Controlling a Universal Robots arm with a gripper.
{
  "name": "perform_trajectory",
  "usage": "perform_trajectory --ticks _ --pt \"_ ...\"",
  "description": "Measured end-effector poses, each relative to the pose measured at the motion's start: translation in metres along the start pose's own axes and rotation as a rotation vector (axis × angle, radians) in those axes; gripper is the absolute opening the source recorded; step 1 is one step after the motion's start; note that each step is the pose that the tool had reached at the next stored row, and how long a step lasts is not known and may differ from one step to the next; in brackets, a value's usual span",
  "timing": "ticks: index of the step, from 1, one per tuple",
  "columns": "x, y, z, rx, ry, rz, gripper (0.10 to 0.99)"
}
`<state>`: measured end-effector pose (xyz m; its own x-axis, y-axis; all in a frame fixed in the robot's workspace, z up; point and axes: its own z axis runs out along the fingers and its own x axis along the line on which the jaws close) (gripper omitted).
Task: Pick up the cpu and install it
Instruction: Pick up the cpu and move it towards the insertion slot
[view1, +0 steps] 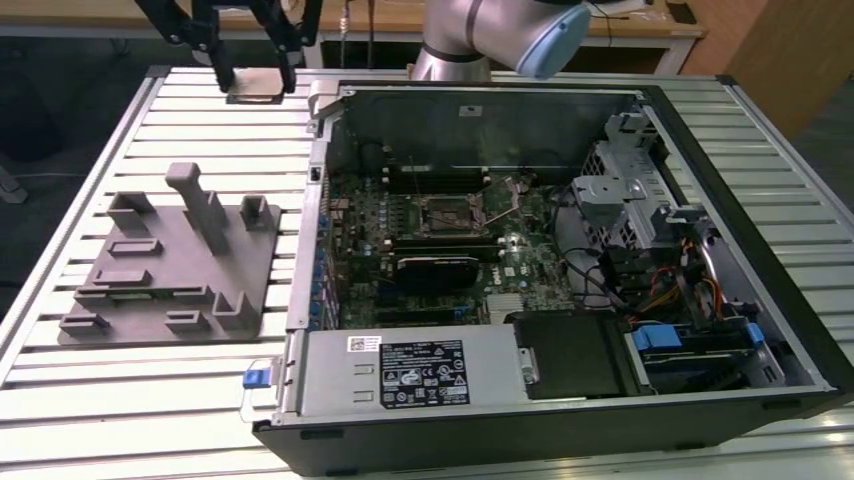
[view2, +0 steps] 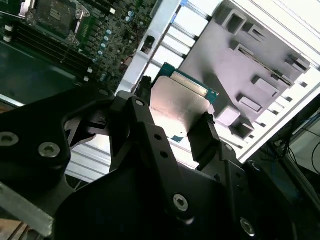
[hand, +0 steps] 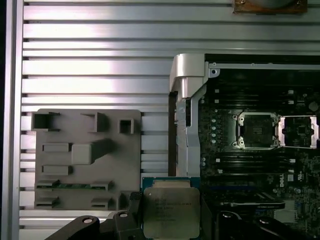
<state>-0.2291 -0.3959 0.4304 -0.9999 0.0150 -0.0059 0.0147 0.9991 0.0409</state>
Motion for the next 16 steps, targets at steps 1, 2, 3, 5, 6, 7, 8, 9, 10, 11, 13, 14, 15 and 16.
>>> perform_trajectory --ticks 1,2,3,5,6,7,8,9,10,11,13,14,15,16 --pt "-0.0030 0.0000 0.0000 0.000 0.0001 0.000 0.545" --pt "-0.0058 0.0001 0.0000 0.000 0.0003 0.000 0.545" --pt "-0.0085 0.0001 0.0001 0.000 0.0004 0.000 0.545" --pt "-0.0139 0.0002 0.0001 0.000 0.0006 0.000 0.545" --pt "-0.0165 0.0003 0.0001 0.000 0.0007 0.000 0.545" --pt "-0.0192 0.0003 0.0001 0.000 0.0008 0.000 0.545" --pt "-0.0219 0.0003 0.0001 0.000 0.0009 0.000 0.545" --pt "-0.0249 0.0004 0.0002 0.000 0.0010 0.000 0.545" --pt "-0.0277 0.0004 0.0002 0.000 0.0011 0.000 0.545" --pt "-0.0306 0.0005 0.0002 0.000 0.0013 0.000 0.545" --pt "-0.0362 0.0006 0.0002 0.000 0.0016 0.000 0.545" --pt "-0.0391 0.0006 0.0003 0.000 0.0017 0.000 0.545" --pt "-0.0420 0.0006 0.0003 0.000 0.0018 0.000 0.545" --pt "-0.0450 0.0007 0.0003 0.000 0.0020 0.000 0.545"
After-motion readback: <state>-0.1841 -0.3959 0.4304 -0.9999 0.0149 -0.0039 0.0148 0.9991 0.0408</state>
